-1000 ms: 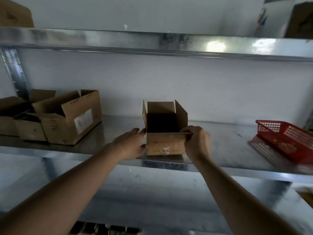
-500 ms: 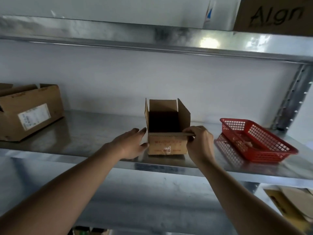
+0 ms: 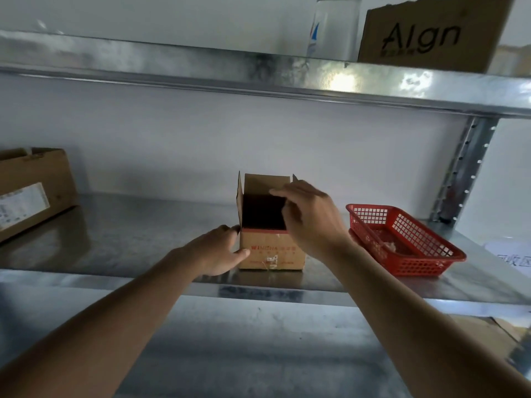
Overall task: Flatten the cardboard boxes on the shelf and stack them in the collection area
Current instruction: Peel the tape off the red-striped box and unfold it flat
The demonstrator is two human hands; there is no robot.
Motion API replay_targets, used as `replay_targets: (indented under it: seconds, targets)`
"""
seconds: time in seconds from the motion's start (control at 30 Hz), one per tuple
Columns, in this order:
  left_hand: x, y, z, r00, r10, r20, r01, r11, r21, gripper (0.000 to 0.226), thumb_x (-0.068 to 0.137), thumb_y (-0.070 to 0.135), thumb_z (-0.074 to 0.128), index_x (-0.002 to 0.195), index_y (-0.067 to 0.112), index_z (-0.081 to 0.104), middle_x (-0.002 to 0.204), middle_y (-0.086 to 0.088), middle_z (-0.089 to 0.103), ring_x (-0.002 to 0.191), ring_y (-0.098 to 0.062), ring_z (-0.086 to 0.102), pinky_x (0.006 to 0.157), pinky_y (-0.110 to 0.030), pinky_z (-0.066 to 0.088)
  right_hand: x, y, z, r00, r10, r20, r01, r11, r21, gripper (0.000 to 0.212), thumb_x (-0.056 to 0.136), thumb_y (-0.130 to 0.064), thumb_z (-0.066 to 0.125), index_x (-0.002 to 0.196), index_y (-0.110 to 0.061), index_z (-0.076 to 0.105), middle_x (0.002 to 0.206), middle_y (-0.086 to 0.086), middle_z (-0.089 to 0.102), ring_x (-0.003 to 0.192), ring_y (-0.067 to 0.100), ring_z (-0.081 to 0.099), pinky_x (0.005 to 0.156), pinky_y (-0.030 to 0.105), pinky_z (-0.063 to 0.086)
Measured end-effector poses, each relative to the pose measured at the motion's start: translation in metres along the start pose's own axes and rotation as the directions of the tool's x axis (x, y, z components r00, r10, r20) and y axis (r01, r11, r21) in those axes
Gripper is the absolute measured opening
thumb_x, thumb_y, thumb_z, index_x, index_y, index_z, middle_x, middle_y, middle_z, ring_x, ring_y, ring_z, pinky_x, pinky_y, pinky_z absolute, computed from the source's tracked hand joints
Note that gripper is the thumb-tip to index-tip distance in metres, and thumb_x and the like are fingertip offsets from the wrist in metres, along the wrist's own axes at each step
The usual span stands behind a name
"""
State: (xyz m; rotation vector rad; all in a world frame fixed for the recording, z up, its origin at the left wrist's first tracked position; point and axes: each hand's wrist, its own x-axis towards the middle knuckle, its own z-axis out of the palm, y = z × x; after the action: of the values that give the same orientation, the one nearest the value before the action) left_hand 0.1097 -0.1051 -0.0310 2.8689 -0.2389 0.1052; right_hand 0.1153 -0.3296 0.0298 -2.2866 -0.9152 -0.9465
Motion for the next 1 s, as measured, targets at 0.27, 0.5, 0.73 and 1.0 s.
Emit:
replay_targets:
  seconds: [0.27, 0.5, 0.73, 1.0]
  targets:
    - [0.001, -0.017, 0.005, 0.998, -0.021, 0.055, 0.017, 0.996, 0.085, 0.069, 0.106, 0.057, 0.042, 0.161, 0.019, 0.028, 0.16, -0.006, 0.044, 0.138, -0.025, 0.052, 0.106, -0.034, 0.048, 0.002, 0.009, 0.032, 0.727, 0.438, 0.528, -0.29, 0.894, -0.342, 0.08, 0.081, -0.087, 0.029, 0.154, -0.053, 0.033, 0.169, 0.003, 0.025, 0.154, 0.038, 0.021, 0.122, 0.057, 0.023]
    - [0.013, -0.021, 0.018, 0.996, -0.021, 0.089, 0.019, 1.0, 0.014, 0.055, 0.105, 0.054, 0.047, 0.148, 0.02, 0.047, 0.104, 0.002, 0.069, 0.087, -0.013, 0.067, 0.088, -0.032, 0.056, -0.013, 0.005, 0.046, 0.661, 0.446, 0.604, -0.255, 0.89, -0.379, 0.09, 0.048, -0.112, 0.003, 0.128, -0.082, -0.028, 0.171, 0.005, -0.018, 0.149, 0.058, -0.019, 0.108, 0.083, -0.013]
    - [0.028, -0.012, 0.025, 0.993, -0.084, 0.088, 0.107, 0.946, -0.306, 0.036, 0.106, 0.052, 0.048, 0.126, 0.024, 0.06, 0.119, 0.003, 0.067, 0.102, -0.014, 0.065, 0.098, -0.04, 0.054, -0.009, 0.003, 0.046, 0.682, 0.417, 0.601, -0.244, 0.904, -0.351, 0.089, 0.047, -0.11, -0.001, 0.127, -0.083, -0.028, 0.173, 0.004, -0.008, 0.151, 0.059, 0.0, 0.112, 0.082, 0.018]
    - [0.026, -0.004, -0.004, 0.954, -0.251, -0.163, -0.038, 0.439, -0.898, 0.026, 0.1, 0.009, 0.063, 0.124, 0.018, 0.062, 0.117, -0.007, 0.072, 0.094, -0.015, 0.072, 0.072, -0.027, 0.06, -0.008, 0.006, 0.061, 0.822, 0.34, 0.458, -0.431, 0.896, 0.109, 0.085, 0.072, -0.102, 0.029, 0.14, -0.078, -0.018, 0.166, 0.01, 0.021, 0.145, 0.043, 0.03, 0.114, 0.067, 0.031]
